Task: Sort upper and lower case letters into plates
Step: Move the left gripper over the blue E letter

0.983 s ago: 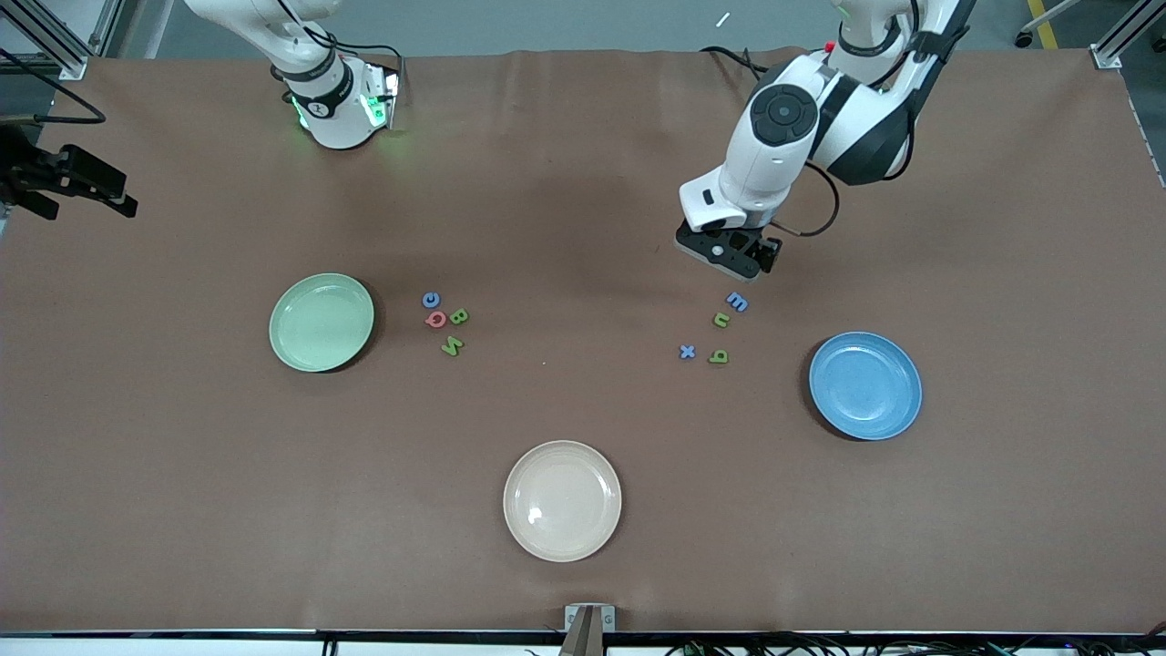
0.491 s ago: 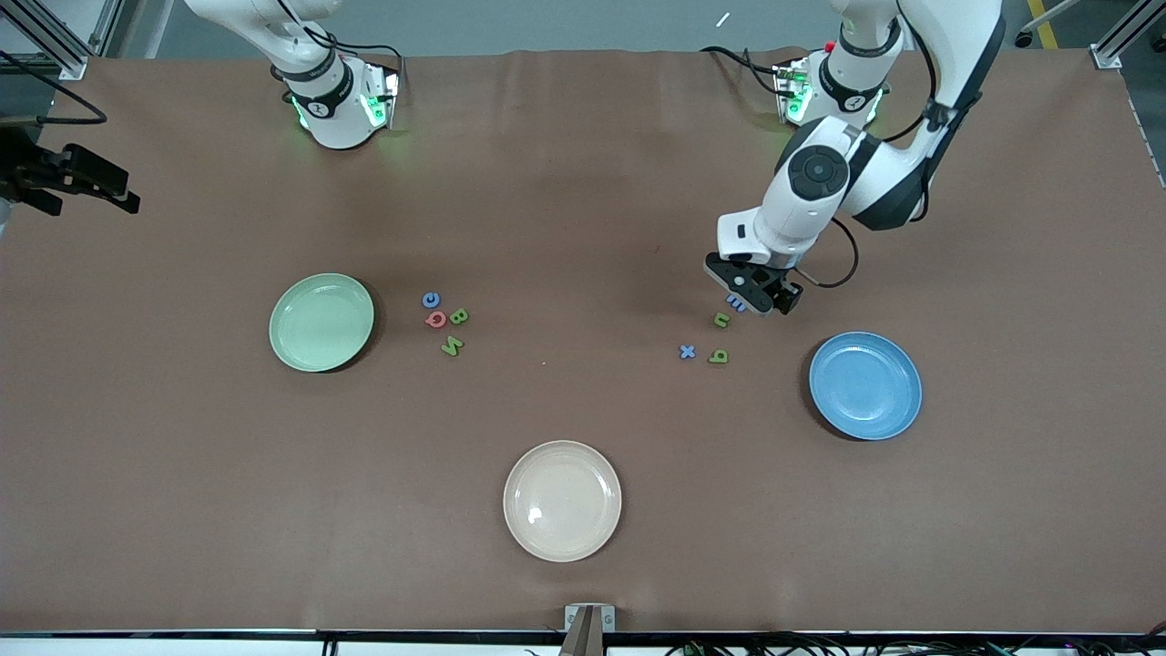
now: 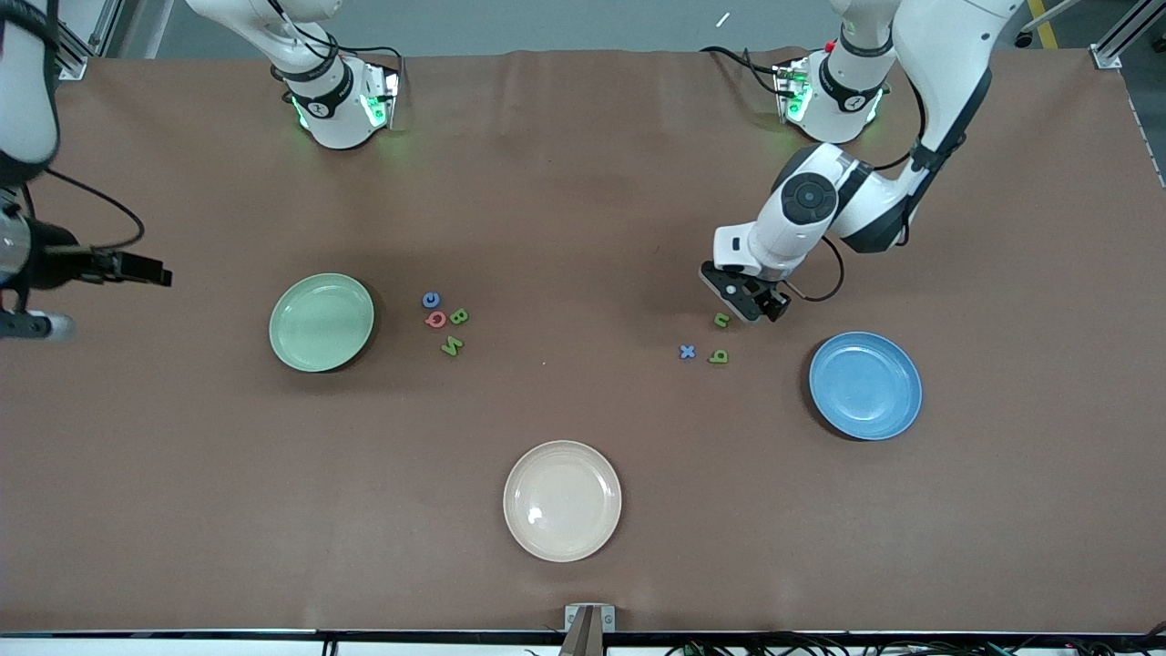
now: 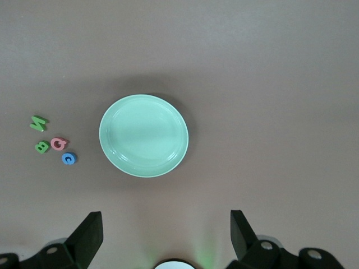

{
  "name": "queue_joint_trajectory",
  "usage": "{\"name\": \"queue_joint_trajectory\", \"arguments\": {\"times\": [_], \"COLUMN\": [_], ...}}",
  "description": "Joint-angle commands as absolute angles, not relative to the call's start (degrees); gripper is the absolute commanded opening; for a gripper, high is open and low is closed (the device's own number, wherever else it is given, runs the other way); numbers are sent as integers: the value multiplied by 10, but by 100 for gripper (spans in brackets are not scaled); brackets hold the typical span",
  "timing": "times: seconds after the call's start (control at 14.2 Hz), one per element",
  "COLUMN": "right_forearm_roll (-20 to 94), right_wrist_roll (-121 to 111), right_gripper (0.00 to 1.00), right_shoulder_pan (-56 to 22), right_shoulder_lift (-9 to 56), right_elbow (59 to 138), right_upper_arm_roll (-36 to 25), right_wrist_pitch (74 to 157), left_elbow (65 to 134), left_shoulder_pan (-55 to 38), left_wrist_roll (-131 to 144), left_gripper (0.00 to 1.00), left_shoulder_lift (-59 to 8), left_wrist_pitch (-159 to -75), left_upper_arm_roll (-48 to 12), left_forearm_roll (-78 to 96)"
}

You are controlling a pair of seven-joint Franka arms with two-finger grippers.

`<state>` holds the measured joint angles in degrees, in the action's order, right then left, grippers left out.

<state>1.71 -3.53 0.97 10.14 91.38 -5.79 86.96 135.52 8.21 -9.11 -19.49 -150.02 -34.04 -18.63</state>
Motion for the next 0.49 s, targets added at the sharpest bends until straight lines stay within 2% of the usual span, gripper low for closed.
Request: {"name": "queue_joint_trajectory", "arguments": {"times": [0.0,0.21,0.42], "right_forearm_roll": [26,28,50], "right_wrist_roll": [36,144,220], "right_gripper": [100,100,100], "right_shoulder_pan": [-16,-66,-112], "right_shoulder_lift": [98,96,76], "right_elbow": [910,972,1072], "right_upper_arm_roll": [-54,-53,-54], "right_wrist_pitch": [881,954,1060], "left_elbow": [1356,1354,1354], "left_shoulder_pan": [96,84,70], "left_wrist_roll": [-62,-32,13], "left_gripper": [96,96,96], "left_shoulder_lift": [-206,-215,-220], "left_wrist_pitch": [-1515,-1515,-1515], "left_upper_arm_roll": [-343,-343,-343], "left_forearm_roll": [-216,-216,-249]}}
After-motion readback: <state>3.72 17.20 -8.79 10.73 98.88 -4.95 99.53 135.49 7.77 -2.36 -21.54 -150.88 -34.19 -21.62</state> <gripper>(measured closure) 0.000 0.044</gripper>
